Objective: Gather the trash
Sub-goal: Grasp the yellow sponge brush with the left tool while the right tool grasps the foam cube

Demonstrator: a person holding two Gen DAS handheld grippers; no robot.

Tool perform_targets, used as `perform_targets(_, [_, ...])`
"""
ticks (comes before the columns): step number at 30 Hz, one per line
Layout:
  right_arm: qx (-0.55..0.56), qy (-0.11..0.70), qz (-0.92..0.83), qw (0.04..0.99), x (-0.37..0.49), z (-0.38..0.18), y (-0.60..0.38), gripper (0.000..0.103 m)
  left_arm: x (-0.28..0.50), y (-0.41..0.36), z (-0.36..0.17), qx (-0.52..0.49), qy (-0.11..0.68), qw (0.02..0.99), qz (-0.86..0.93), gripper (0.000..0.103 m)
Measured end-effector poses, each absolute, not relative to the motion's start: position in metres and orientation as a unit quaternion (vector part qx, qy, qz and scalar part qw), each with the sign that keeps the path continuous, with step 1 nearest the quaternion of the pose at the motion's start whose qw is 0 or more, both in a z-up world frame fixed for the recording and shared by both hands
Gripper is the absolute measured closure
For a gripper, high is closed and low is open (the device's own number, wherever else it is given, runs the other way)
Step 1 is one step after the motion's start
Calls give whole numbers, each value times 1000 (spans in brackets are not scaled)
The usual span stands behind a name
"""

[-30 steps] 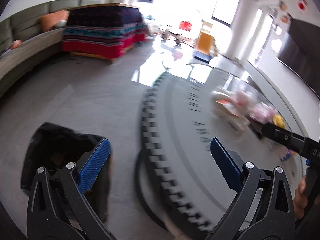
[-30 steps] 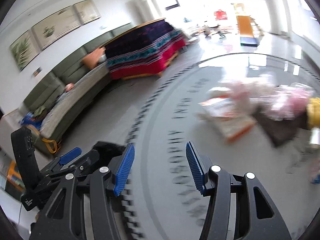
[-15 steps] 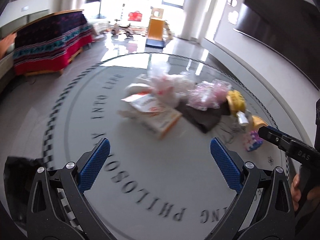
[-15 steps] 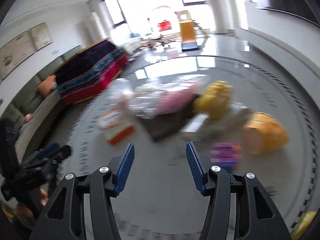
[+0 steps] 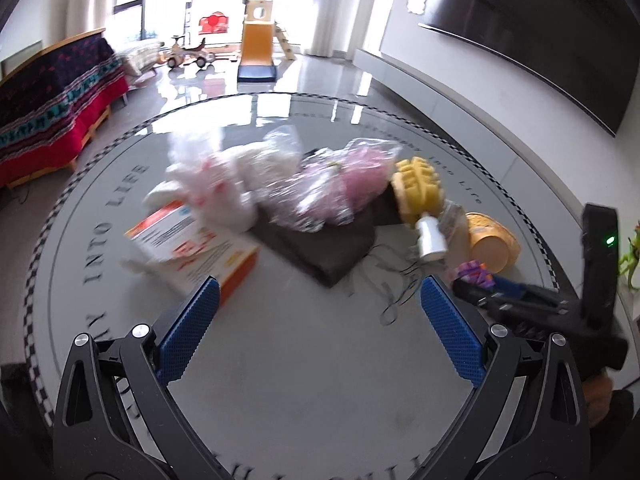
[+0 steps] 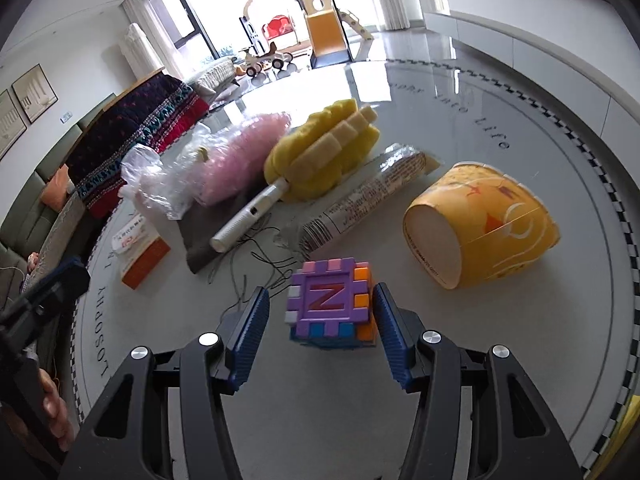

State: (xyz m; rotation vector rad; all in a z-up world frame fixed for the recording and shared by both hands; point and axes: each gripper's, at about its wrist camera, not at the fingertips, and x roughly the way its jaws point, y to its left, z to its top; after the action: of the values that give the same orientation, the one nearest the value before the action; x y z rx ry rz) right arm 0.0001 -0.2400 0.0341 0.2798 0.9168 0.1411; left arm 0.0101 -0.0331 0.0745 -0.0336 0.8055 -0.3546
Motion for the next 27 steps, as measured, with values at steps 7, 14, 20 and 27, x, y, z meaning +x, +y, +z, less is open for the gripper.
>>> perform_targets(7, [167, 419, 95, 888, -24, 47, -262, 59, 34, -82, 83, -1, 391, 895, -213, 6])
perform_targets(14, [187, 422, 124, 879, -38, 52, -276, 59, 64, -135, 75, 3, 403, 882, -245, 6])
perform_targets(20, [193, 417, 148, 876, -38, 52, -276, 59, 96, -173, 62, 44, 414, 875, -246, 6])
perform_targets(27, [202, 416, 156, 873, -34, 51, -278, 59, 125, -190, 37, 82, 436, 865, -235, 33])
